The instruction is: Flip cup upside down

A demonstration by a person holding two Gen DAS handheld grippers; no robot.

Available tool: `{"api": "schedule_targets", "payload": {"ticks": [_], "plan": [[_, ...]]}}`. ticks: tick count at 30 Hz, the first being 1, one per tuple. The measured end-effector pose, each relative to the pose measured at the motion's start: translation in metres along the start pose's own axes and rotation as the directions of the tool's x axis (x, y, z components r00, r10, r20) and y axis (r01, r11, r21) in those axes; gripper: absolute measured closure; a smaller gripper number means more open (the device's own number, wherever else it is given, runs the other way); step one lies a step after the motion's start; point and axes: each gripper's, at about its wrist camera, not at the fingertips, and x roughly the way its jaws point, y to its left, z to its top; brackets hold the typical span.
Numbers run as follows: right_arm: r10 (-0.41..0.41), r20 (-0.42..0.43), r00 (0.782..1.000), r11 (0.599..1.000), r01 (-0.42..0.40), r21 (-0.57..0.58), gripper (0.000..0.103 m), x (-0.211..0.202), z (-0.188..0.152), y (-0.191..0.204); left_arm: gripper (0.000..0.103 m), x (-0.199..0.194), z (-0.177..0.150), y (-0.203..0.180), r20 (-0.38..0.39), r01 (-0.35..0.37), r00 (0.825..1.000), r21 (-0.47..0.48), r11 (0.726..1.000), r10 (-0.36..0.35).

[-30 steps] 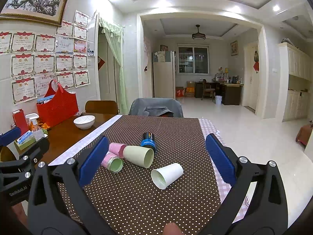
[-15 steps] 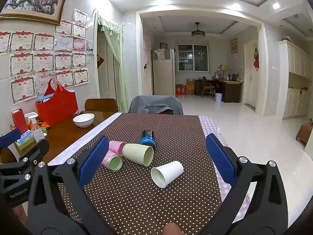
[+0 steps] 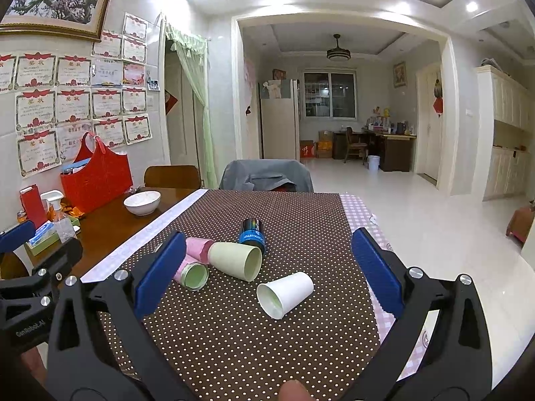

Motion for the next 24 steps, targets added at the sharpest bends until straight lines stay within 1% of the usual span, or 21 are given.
{"api": "schedule_targets", "payload": {"ticks": [5,8,14,17,24], "plan": [[0.001,-0.021,1.0,1.0,-0.002,-0.009,0.006,0.016,0.001,-0.002,0.011,0.016,0.001,-0.003,-0.014,0.002,1.0,0.016,1.0,-0.001],[0.0,-0.045,0.999,1.0,0.0,-0.019,0.006,0.03,0.002,-0.003,0.011,0.035,0.002,-0.004,-0.034,0.006,0.999,0.017,1.0,-0.006],[-0.007,-0.135,0.991,1.0,0.004,-0.02,0.006,0.077,-0.001,-0.015,0.011,0.086,0.005,-0.013,-0.119,0.028,0.993,0.025,0.999,-0.025],[-0.007,-0.18,0.984,1.0,0.004,-0.017,0.006,0.101,-0.003,-0.02,0.011,0.111,0.008,-0.021,-0.157,0.044,0.987,0.034,0.998,-0.038],[-0.012,-0.262,0.965,1.0,0.016,0.011,0.006,0.154,-0.009,-0.035,0.011,0.172,0.009,-0.04,-0.275,0.099,0.958,0.049,0.994,-0.082]]}}
